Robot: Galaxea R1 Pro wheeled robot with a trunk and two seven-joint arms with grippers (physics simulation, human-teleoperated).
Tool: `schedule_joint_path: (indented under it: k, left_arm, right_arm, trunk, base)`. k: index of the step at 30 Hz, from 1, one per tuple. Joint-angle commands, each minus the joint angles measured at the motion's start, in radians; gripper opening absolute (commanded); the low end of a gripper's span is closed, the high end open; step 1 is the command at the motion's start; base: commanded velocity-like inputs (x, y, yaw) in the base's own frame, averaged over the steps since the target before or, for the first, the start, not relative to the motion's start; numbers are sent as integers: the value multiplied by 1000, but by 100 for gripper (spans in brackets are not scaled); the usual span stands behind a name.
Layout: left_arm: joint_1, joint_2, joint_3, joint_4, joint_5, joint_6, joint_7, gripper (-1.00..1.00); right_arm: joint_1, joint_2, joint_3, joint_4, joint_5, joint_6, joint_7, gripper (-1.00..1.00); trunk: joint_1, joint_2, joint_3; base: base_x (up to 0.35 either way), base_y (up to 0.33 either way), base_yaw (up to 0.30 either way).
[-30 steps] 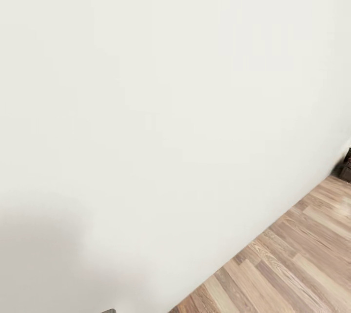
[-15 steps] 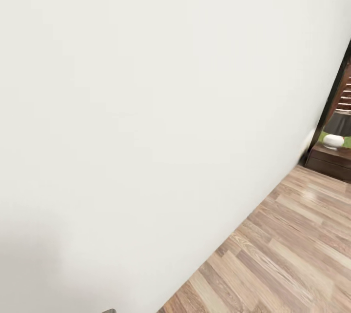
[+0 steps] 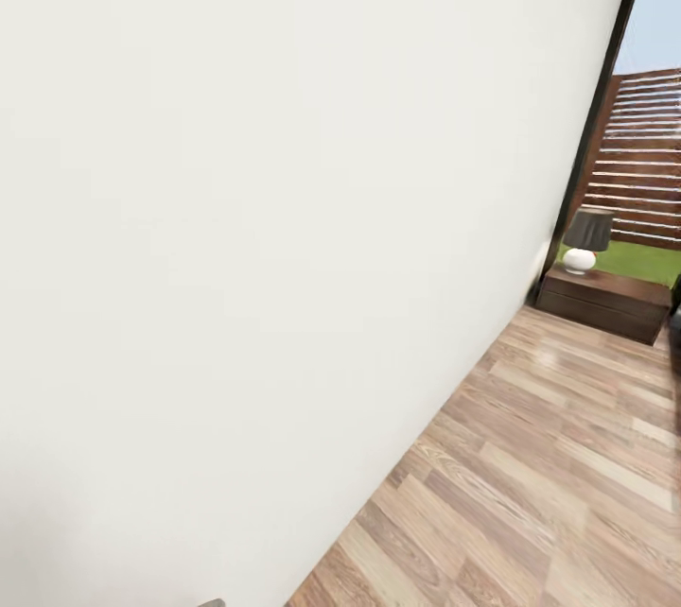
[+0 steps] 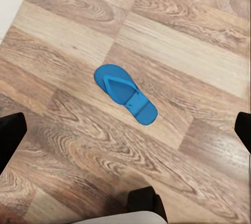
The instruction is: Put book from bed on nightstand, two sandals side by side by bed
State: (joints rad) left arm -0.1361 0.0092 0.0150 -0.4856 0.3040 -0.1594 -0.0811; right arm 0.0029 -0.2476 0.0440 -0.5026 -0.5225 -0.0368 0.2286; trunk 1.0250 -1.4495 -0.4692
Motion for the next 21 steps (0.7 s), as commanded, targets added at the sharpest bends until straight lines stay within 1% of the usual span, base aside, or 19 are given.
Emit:
schedule_joint_path:
  k: [1, 21]
  left_arm:
    - [0, 0, 2, 1, 10, -2, -8, 100]
    - [0, 0, 1, 1, 10, -2, -8, 100]
  right_arm:
    - [0, -1, 4, 0, -10, -3, 1, 100]
    - [0, -1, 5, -1, -10, -3, 0, 100]
  trunk:
    - [0, 0, -1]
    - [0, 0, -1]
  base:
    - [0, 0, -283]
    - [0, 0, -283]
